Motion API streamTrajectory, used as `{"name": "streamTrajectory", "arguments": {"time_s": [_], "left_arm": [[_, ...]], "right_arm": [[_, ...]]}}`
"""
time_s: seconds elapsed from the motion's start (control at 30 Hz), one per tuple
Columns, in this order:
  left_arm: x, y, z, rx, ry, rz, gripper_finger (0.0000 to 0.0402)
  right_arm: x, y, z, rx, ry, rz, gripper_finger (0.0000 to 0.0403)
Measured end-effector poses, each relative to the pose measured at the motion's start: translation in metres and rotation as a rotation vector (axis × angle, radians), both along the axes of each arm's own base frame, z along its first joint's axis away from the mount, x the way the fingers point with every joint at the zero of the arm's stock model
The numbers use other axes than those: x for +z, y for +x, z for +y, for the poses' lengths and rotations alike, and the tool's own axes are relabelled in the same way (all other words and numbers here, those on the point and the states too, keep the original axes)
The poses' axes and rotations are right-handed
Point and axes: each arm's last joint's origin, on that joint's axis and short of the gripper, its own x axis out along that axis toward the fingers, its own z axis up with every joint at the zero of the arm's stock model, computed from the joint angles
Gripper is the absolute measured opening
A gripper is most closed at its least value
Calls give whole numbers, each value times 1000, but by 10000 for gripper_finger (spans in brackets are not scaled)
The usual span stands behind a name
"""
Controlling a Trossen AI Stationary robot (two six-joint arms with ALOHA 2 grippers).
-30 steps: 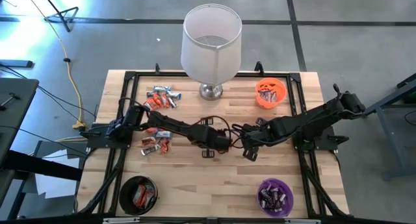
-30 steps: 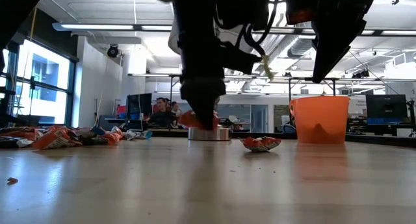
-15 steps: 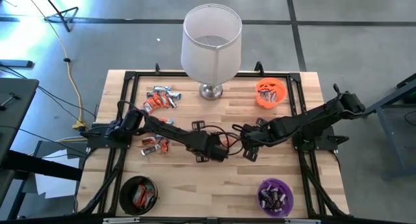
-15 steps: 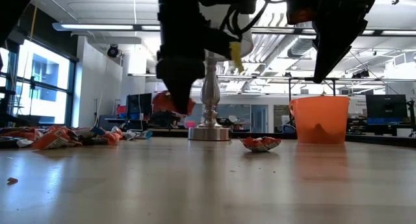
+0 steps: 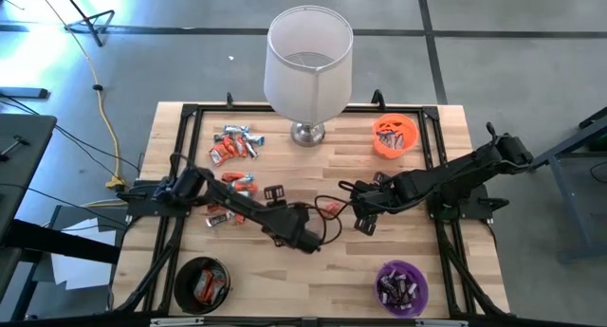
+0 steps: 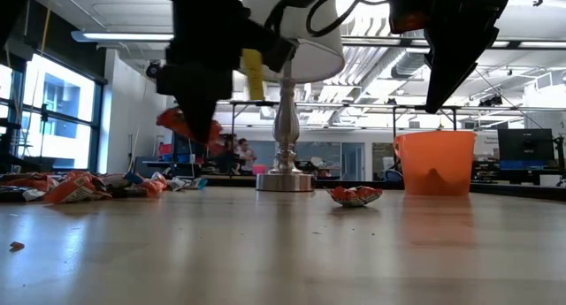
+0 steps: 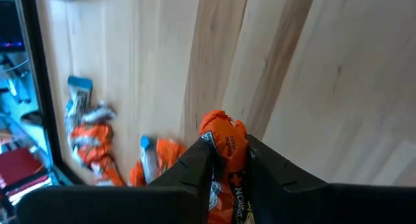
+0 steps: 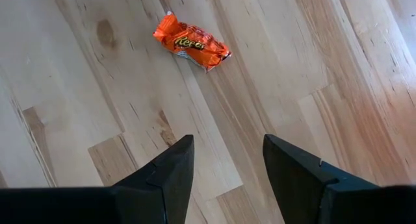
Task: Sort candy
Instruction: Put the orange chocolate bar into the black bucket
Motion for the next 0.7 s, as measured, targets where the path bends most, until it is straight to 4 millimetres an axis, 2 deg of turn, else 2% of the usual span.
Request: {"name": "streamTrajectory", "arguments": {"time_s": [0.1,0.33,0.7], "left_arm": [[6,-8,-9,18,13,-13,62],[37,-32,-33,75,-3,-130,62],[92,-83,-72,296,-243,-327,63]], "right_arm": [[0,0,0,0,0,0,180],[0,1,0,0,2,-7,180],[1,1,0,0,4,-14,180]]}}
